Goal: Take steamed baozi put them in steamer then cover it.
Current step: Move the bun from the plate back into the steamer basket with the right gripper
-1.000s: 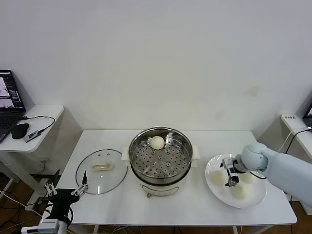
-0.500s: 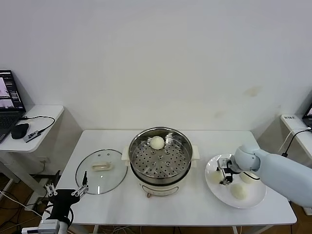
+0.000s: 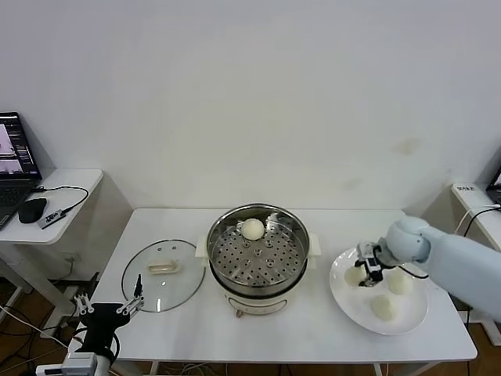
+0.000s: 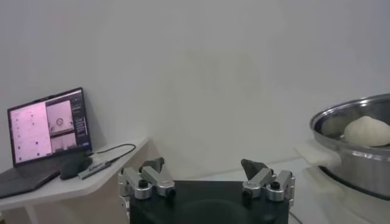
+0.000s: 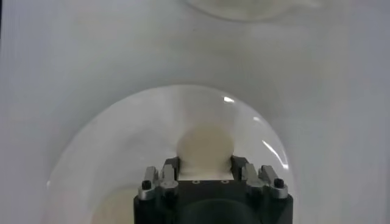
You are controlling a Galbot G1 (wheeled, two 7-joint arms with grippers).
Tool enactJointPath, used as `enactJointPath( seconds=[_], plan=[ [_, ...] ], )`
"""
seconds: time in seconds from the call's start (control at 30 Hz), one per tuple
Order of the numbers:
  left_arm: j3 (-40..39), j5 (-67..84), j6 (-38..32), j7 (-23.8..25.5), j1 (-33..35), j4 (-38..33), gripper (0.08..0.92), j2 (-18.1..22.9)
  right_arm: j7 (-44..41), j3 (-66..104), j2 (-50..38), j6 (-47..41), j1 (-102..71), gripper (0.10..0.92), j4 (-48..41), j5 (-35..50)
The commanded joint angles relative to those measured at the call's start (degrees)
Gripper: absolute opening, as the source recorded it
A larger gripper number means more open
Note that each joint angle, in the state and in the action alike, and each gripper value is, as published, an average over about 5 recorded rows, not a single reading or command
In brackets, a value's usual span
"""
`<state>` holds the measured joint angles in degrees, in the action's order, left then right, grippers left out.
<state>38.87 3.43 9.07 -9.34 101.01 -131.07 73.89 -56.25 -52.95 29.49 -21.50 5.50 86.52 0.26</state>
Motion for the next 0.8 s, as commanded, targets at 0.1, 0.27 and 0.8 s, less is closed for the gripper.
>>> enactJointPath(
  seconds=[0.1,0.27,0.8],
  plan=[
    [-0.34,0.03,0.09,0.05,-0.14,-0.34,0.823,-0.25,-1.99,-7.06,-4.19,-0.47,16.99,0.535,5.86,6.98],
    [-0.78,0.02,0.19,0.05,-0.37,-0.62,0.823,-0.44,-1.95,-17.33,-1.79,-2.14,32.56,0.534,8.49,12.85],
    [-0.87,-0.12,0.30,0.17,-0.80,-0.42,0.823,-0.24,7.33,-21.20,22.99,-11.14,34.06,0.543,8.57,29.76]
  ],
)
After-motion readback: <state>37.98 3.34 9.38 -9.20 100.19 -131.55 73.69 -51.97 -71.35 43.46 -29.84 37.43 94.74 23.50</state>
